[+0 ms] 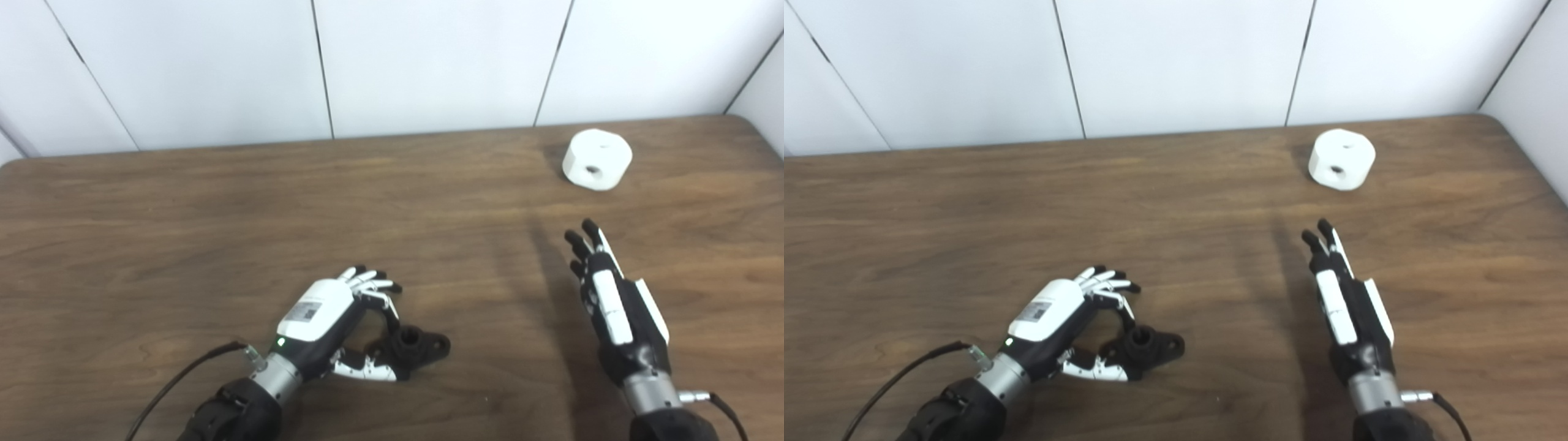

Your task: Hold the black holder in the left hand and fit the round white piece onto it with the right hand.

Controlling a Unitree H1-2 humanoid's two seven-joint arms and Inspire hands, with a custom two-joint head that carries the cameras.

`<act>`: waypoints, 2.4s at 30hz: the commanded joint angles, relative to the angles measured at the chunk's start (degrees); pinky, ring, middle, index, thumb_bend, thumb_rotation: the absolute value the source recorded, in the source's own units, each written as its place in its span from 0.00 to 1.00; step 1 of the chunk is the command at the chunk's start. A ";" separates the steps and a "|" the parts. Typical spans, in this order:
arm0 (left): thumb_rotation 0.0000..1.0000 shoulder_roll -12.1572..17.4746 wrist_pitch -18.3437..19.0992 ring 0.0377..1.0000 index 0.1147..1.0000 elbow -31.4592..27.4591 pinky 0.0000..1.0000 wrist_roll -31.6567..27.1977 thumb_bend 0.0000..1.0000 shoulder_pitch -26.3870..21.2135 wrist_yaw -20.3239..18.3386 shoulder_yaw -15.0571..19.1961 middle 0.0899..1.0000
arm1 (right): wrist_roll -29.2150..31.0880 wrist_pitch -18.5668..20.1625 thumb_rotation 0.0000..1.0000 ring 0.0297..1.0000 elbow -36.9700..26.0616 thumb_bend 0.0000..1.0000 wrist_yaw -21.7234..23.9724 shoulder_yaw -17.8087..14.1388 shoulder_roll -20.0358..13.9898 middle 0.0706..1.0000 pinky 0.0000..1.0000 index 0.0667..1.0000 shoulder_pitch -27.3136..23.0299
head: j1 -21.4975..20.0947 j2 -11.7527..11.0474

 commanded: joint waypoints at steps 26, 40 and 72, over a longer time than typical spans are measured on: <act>0.06 0.86 -5.10 0.91 0.42 7.84 1.00 -0.26 0.52 -0.04 2.94 0.09 0.82 | -30.31 4.20 0.48 0.93 1.86 0.69 -0.65 -1.75 -5.49 0.91 0.97 0.97 -17.55 | -5.99 -6.80; 0.06 2.07 -7.68 0.92 0.42 9.40 1.00 1.21 0.52 0.65 4.33 -0.77 0.82 | -39.71 8.85 0.36 1.00 12.04 0.79 3.28 -1.65 -11.31 0.98 0.94 1.00 -30.13 | -7.58 -9.82; 0.06 3.06 -10.11 0.91 0.42 11.61 0.98 1.36 0.52 0.93 6.35 -0.33 0.82 | -58.02 15.34 0.36 1.00 32.47 0.94 21.46 -0.64 -22.72 1.00 1.00 0.85 -46.85 | -11.39 -11.00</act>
